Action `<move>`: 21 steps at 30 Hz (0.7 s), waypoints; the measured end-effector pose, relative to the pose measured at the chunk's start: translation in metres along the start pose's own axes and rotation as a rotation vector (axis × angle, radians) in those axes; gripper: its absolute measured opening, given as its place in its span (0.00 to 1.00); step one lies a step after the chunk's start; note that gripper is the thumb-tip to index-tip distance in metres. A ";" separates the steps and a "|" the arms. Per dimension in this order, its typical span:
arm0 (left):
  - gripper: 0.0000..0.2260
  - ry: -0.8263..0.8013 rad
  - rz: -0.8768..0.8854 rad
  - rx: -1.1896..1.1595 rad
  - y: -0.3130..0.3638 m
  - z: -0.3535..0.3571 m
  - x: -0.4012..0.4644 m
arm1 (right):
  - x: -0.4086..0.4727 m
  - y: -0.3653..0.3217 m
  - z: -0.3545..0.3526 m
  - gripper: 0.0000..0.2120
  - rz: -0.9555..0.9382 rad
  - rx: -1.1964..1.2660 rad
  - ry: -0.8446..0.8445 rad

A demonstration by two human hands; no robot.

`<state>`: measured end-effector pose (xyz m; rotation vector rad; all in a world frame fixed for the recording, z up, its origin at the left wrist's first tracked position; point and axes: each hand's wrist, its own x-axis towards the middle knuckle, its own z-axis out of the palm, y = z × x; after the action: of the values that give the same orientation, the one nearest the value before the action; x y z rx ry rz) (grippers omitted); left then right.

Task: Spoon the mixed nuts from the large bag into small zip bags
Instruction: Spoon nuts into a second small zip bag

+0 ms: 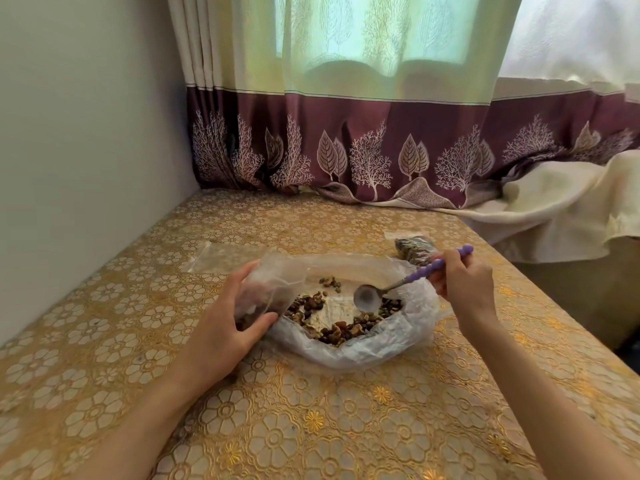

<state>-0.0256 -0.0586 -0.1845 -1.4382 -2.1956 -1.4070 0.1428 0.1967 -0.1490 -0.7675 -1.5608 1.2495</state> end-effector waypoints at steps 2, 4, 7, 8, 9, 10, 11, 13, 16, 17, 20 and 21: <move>0.32 0.000 0.002 -0.005 0.002 0.000 0.000 | -0.001 -0.002 -0.002 0.15 0.015 0.012 -0.016; 0.32 -0.006 0.008 -0.006 0.004 0.001 0.000 | -0.002 -0.004 -0.001 0.15 0.040 0.052 -0.069; 0.31 -0.021 0.005 -0.017 0.007 0.000 -0.001 | -0.004 -0.006 0.004 0.14 0.109 0.063 -0.165; 0.31 -0.031 -0.003 -0.026 0.008 0.000 0.000 | -0.005 -0.007 0.005 0.14 0.133 0.048 -0.191; 0.30 -0.040 -0.010 -0.032 0.009 0.000 0.000 | -0.007 -0.008 0.007 0.14 0.156 0.033 -0.213; 0.30 -0.046 -0.013 -0.035 0.009 -0.001 0.001 | -0.008 -0.008 0.008 0.14 0.181 0.022 -0.226; 0.30 -0.050 -0.012 -0.037 0.008 -0.001 0.001 | -0.008 -0.008 0.009 0.14 0.202 0.014 -0.233; 0.30 -0.053 -0.011 -0.043 0.007 -0.001 0.002 | -0.009 -0.007 0.009 0.15 0.226 0.008 -0.225; 0.30 -0.062 -0.017 -0.053 0.006 0.000 0.002 | -0.008 -0.004 0.007 0.15 0.247 0.020 -0.180; 0.31 -0.064 -0.022 -0.060 0.005 0.000 0.002 | -0.008 -0.003 0.007 0.14 0.256 0.026 -0.165; 0.31 -0.070 -0.037 -0.058 0.005 0.000 0.002 | -0.007 -0.002 0.007 0.14 0.277 0.048 -0.123; 0.31 -0.074 -0.043 -0.046 0.005 0.000 0.002 | -0.007 -0.002 0.008 0.14 0.279 0.062 -0.113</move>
<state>-0.0227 -0.0567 -0.1804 -1.4901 -2.2653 -1.4498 0.1382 0.1877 -0.1493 -0.9107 -1.5338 1.5604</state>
